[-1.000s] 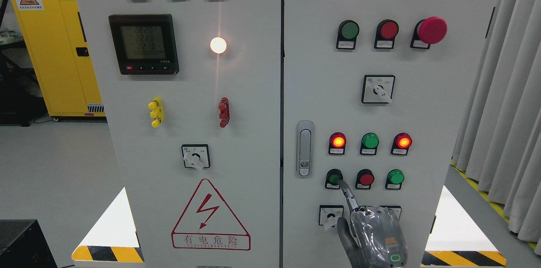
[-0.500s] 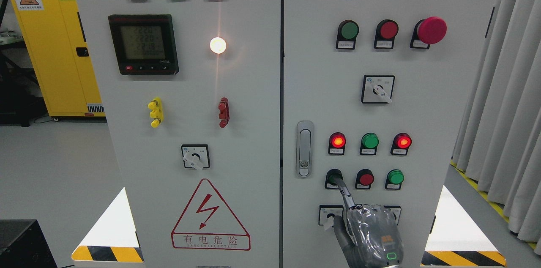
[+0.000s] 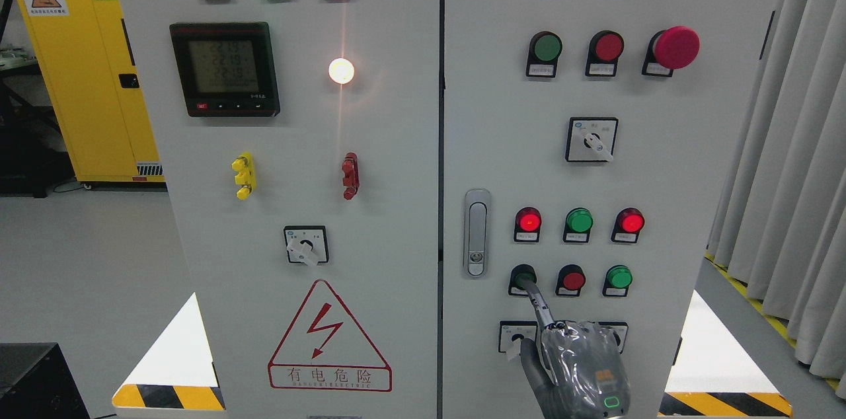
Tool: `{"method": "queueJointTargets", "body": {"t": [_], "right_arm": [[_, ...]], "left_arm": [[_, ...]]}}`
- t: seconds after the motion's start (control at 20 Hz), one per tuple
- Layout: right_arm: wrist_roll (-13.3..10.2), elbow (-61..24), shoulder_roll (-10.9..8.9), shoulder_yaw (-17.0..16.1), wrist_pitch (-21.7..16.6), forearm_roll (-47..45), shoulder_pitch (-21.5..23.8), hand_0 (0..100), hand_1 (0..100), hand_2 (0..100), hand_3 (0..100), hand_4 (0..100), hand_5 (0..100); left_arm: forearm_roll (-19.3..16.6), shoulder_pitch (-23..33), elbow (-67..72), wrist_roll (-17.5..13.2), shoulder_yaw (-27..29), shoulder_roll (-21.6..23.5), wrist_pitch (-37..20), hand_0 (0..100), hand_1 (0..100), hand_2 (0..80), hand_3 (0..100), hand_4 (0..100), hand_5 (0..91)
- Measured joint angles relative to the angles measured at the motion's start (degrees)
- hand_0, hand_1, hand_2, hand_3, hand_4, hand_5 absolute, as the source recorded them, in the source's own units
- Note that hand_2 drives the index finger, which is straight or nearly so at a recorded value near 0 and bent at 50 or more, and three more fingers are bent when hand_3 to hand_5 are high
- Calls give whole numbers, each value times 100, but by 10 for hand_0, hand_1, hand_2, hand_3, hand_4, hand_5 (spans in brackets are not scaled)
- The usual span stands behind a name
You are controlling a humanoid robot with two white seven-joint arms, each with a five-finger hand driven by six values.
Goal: Press green start button
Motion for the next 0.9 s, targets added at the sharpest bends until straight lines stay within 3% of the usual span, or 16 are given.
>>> {"method": "queueJointTargets", "body": {"t": [0.7,0.9], "right_arm": [[-273,-228,24,147,-22,-132,183,759,937,0,1000,1000,1000],[-333,-365,30,252,-38,-427,288,852,907,0,924,1000,1000]], "left_arm": [[-1,0,0,-1,-2,0,0,120,556,0,0,0,0],[-1,-1,0,0,-2,0,0,120,556,0,0,0,0]]}}
